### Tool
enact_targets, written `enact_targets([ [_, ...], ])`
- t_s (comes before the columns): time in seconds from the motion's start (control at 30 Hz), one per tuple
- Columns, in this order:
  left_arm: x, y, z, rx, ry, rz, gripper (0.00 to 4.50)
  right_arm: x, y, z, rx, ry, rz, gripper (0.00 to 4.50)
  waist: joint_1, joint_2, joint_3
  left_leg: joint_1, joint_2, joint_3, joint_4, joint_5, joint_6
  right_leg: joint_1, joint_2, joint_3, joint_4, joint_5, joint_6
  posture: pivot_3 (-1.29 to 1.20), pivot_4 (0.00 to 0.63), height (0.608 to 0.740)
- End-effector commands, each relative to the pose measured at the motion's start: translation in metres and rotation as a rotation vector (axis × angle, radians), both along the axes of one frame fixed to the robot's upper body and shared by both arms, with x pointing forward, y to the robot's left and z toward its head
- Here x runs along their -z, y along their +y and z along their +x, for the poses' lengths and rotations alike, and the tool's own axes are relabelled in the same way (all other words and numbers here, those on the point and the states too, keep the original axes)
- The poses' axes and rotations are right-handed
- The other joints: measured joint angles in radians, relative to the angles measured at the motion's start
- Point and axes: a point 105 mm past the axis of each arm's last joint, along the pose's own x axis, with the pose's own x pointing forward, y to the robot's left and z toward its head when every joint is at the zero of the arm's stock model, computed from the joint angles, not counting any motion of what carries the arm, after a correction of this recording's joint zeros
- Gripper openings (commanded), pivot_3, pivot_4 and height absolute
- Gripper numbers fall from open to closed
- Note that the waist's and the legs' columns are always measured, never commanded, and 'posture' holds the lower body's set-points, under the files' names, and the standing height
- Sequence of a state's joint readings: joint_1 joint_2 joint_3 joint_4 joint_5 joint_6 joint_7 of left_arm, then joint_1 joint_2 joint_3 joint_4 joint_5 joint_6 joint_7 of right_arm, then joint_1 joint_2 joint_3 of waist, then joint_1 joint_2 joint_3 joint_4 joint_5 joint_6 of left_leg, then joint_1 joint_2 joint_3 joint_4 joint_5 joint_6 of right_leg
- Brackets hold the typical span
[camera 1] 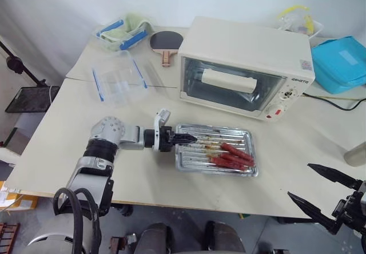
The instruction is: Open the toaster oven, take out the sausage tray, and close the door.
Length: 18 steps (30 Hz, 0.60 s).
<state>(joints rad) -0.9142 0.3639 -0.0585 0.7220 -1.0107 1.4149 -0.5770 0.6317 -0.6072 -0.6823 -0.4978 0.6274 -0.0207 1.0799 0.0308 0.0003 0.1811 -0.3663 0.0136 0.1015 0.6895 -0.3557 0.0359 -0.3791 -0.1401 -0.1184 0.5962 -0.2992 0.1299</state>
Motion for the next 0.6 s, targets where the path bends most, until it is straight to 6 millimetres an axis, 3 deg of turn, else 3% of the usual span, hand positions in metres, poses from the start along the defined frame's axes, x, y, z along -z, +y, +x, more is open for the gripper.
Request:
enact_targets([
  [0.03, 0.006, 0.004, 0.003, -0.007, -0.011, 0.03, 1.19, -0.008, 0.001, 0.0, 0.0, -0.036, -0.001, 4.5, -0.002, 0.0, 0.0, 0.0, 0.0, 0.0, 0.0, 0.0, 0.0, 0.0, 0.0, 0.0, 0.0, 0.0, 0.0, 0.0, 0.15, 0.74],
  [0.17, 0.003, 0.02, 0.003, -0.019, -0.073, 0.033, 2.38, -0.006, 0.001, 0.003, -0.012, -0.029, 0.002, 4.5, -0.007, 0.0, 0.0, 0.0, 0.001, 0.0, -0.001, 0.0, 0.0, -0.002, 0.0, 0.0, 0.001, 0.0, 0.0, 0.0, 0.15, 0.74],
  [0.27, 0.001, 0.042, -0.001, -0.022, -0.219, 0.077, 3.28, -0.003, 0.003, 0.009, -0.041, -0.016, 0.006, 4.5, -0.017, 0.0, 0.0, 0.0, 0.001, 0.003, -0.002, 0.0, 0.0, -0.005, 0.0, 0.003, 0.003, 0.0, 0.0, 0.0, 0.15, 0.74],
  [0.4, -0.019, 0.066, -0.02, 0.058, -0.558, 0.04, 4.46, -0.005, 0.0, 0.02, -0.067, -0.009, 0.018, 4.5, -0.028, 0.0, 0.0, -0.001, 0.002, 0.008, -0.003, 0.001, 0.0, -0.011, 0.0, 0.009, 0.008, -0.001, -0.002, 0.0, 0.15, 0.74],
  [0.5, -0.014, 0.104, -0.041, 0.137, -0.875, 0.185, 4.49, -0.011, 0.0, 0.032, -0.109, -0.009, 0.039, 4.5, -0.036, 0.0, 0.0, -0.002, 0.002, 0.01, -0.003, 0.001, 0.0, -0.013, 0.0, 0.01, 0.009, -0.001, -0.002, 0.0, 0.15, 0.74],
  [0.6, -0.011, 0.123, -0.051, 0.142, -1.007, 0.243, 4.49, -0.012, 0.001, 0.038, -0.137, -0.009, 0.036, 4.5, -0.026, 0.0, 0.001, -0.001, 0.002, 0.011, -0.005, 0.001, 0.001, -0.015, -0.003, 0.011, 0.008, -0.002, -0.003, 0.0, 0.15, 0.74],
])
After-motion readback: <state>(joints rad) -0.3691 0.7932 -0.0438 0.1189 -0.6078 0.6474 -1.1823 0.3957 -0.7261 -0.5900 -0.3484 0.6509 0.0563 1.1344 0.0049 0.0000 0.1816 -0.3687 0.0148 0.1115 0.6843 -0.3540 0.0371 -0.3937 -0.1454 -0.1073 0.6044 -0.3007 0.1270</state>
